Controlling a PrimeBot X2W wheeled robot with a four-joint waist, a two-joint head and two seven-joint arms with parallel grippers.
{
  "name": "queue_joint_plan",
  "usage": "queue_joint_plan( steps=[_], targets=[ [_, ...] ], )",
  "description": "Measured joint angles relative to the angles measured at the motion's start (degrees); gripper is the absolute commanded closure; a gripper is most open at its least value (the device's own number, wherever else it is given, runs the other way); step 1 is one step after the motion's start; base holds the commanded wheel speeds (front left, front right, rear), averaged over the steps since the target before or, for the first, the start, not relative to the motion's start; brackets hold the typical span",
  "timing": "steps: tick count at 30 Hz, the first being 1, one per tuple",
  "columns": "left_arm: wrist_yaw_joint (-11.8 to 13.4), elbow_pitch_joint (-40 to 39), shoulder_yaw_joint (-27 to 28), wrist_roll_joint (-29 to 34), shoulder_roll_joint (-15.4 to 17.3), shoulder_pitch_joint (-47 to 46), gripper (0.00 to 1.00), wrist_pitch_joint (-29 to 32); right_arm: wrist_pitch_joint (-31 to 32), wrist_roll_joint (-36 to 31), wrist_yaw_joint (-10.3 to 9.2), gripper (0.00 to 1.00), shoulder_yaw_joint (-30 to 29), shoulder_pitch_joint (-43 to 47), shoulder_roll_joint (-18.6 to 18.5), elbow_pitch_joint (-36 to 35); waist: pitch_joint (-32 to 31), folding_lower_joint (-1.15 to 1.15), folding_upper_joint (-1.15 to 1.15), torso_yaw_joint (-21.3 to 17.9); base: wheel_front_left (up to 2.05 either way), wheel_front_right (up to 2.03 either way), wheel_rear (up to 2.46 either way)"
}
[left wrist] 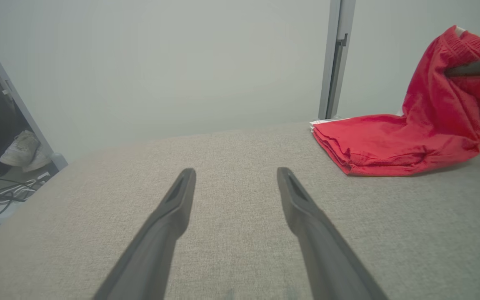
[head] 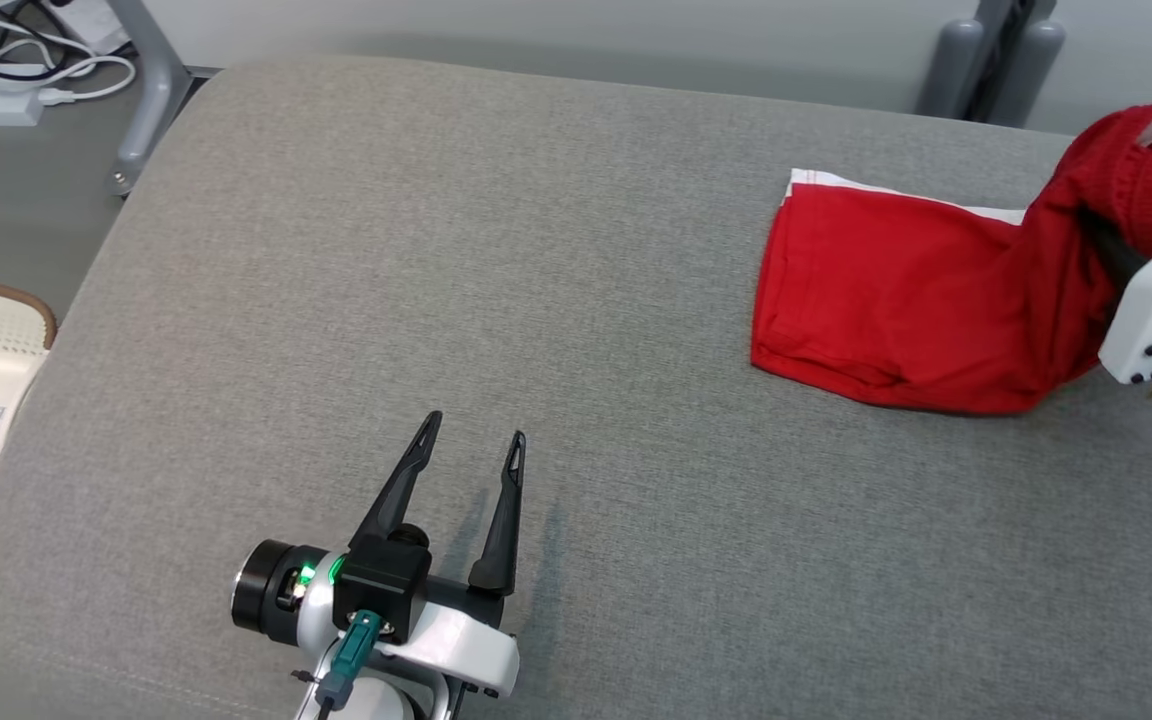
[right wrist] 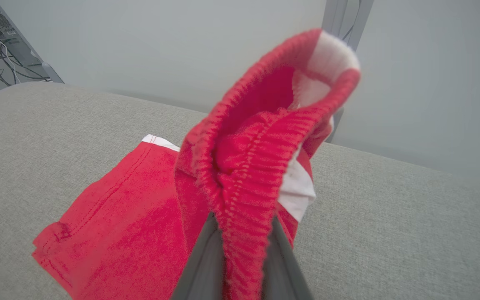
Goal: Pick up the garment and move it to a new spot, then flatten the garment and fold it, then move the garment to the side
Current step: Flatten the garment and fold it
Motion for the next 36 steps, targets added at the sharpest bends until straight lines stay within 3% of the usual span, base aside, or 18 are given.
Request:
queue_joint_plan(
  steps=[20, 31, 32, 33, 36],
  targets=[
    [1.3, -0.2, -2.2, -2.2, 0.0, 0.8, 0.0, 0.0, 4.6, 8.6, -0.01, 1.0, 3.2, -2.1, 7.3, 2.7, 0.7, 0.0, 0.0, 6.8, 0.0, 0.0, 0.0],
    [2.0, -0.4, -4.1, -3.6, 0.0, 0.5, 0.0, 0.0, 5.0, 10.4, -0.01, 0.99, 4.5, -2.2, 10.5, 8.4, 2.2, 0.0, 0.0, 9.4, 0.0, 0.0, 0.0],
    [2.1, -0.4, -4.2, -3.6, 0.0, 0.3, 0.0, 0.0, 4.5, 10.7, -0.01, 0.12, 4.4, -2.3, 10.9, 9.2, 2.3, 0.0, 0.0, 9.6, 0.0, 0.0, 0.0],
    [2.1, -0.4, -4.2, -3.7, 0.0, 0.2, 0.0, 0.0, 4.4, 11.0, -0.01, 0.0, 4.3, -2.4, 11.2, 9.8, 2.4, 0.0, 0.0, 9.7, 0.0, 0.0, 0.0],
    [2.5, -0.4, -4.3, -3.7, 0.0, 0.2, 0.0, 0.0, 3.2, 11.2, -0.01, 0.0, 4.3, -2.7, 12.2, 10.5, 2.5, 0.0, 0.0, 9.6, 0.0, 0.0, 0.0]
  ],
)
